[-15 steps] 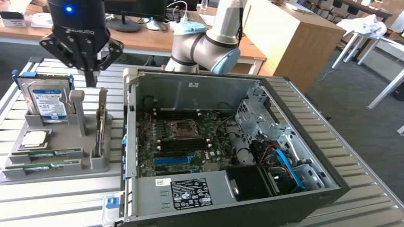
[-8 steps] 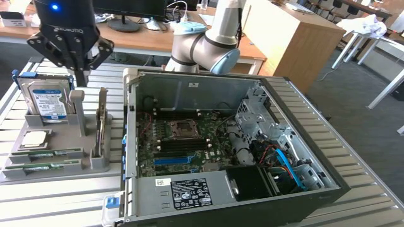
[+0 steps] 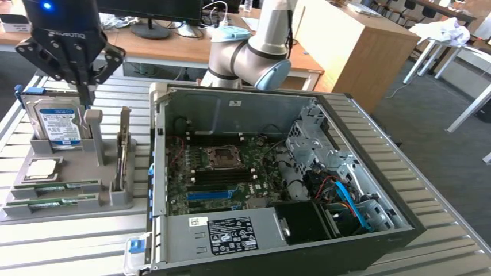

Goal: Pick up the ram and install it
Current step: 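Reach for the ram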

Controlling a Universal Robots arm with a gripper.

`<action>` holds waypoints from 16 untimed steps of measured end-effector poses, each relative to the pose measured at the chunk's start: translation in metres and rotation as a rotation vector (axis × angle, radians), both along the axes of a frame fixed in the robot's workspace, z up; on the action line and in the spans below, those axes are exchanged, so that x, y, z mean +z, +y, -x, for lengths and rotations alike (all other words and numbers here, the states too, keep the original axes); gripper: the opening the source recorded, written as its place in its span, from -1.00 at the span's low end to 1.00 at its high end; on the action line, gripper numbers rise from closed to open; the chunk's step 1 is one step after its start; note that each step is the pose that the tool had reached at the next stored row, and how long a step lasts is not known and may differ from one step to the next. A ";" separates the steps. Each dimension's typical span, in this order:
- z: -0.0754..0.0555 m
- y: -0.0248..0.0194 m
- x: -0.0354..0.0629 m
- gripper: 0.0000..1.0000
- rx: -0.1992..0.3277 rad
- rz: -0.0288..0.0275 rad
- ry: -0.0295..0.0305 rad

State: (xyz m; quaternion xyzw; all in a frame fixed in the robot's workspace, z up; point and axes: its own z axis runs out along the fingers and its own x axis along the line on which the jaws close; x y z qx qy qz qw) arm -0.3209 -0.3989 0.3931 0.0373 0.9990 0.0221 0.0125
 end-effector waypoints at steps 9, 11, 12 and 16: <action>0.024 0.0000 -0.0001 -0.80 0.000 0.0000 0.0000; 0.029 0.0000 -0.0001 -0.80 0.000 0.0000 0.0000; 0.032 0.0000 -0.0002 -0.80 0.000 0.0000 0.0000; 0.043 0.0000 -0.0003 -0.80 0.000 0.0000 0.0000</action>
